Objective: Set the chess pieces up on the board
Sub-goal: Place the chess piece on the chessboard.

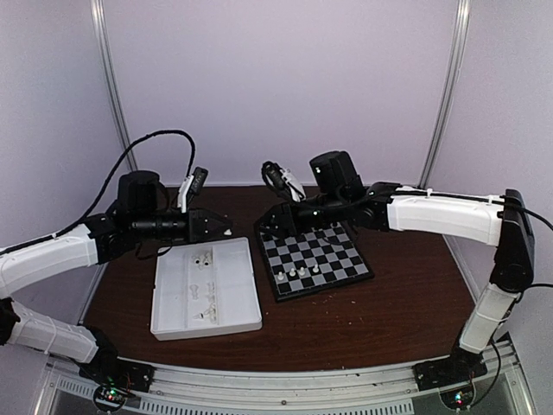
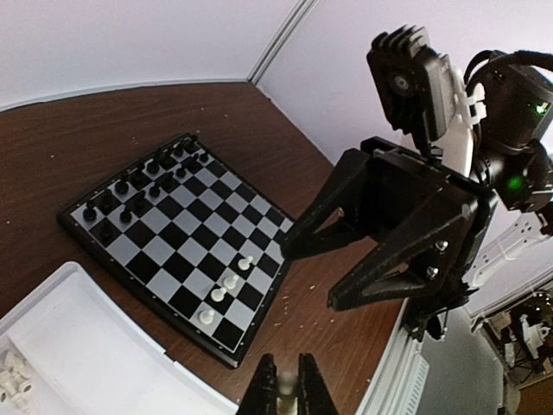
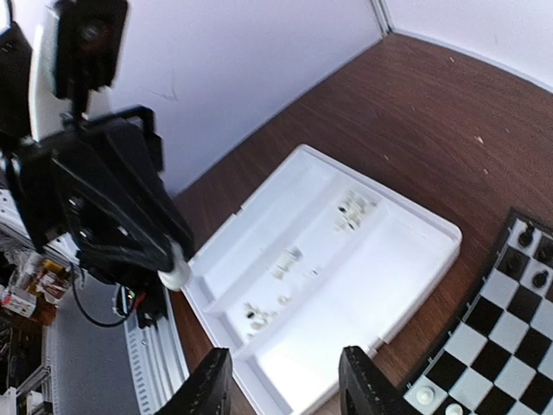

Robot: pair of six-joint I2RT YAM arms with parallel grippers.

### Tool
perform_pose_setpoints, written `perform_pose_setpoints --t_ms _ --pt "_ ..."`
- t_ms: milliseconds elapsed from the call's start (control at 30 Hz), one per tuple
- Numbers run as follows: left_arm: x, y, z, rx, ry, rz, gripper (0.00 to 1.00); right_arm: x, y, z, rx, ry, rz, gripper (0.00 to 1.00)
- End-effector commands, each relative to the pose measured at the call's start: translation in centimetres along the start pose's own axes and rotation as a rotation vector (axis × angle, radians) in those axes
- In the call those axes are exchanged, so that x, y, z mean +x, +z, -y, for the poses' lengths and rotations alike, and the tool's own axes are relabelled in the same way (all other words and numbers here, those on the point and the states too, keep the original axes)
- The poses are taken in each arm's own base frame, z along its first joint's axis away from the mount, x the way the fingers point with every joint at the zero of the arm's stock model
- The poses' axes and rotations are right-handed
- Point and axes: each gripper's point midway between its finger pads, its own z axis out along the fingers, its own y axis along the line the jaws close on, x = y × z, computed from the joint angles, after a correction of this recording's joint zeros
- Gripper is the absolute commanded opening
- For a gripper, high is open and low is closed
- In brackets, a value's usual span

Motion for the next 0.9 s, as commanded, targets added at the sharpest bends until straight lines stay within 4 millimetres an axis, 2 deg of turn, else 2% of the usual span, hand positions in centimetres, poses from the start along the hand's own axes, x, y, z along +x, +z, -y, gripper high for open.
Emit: perform_pose_setpoints --t_ms 0,300,533,867 --pt "-1.7 0.1 2.1 0.142 -0.041 0.084 0.00 -4.1 0.3 -4.9 -0.207 -0.027 0.149 0.44" --pt "-1.7 0.3 2.6 0.193 -0.061 0.093 0.00 -2.5 1.9 -7.6 -0.299 -0.069 0.081 0.43" --pt "-1.8 0.3 2.8 0.202 -0.060 0.098 0.00 -1.9 2.2 -7.5 -0.291 -0.062 0.074 0.43" --pt "-1.6 0.3 3.1 0.222 -0.064 0.092 0.00 -2.0 2.2 -7.3 -0.284 -0.060 0.089 0.27"
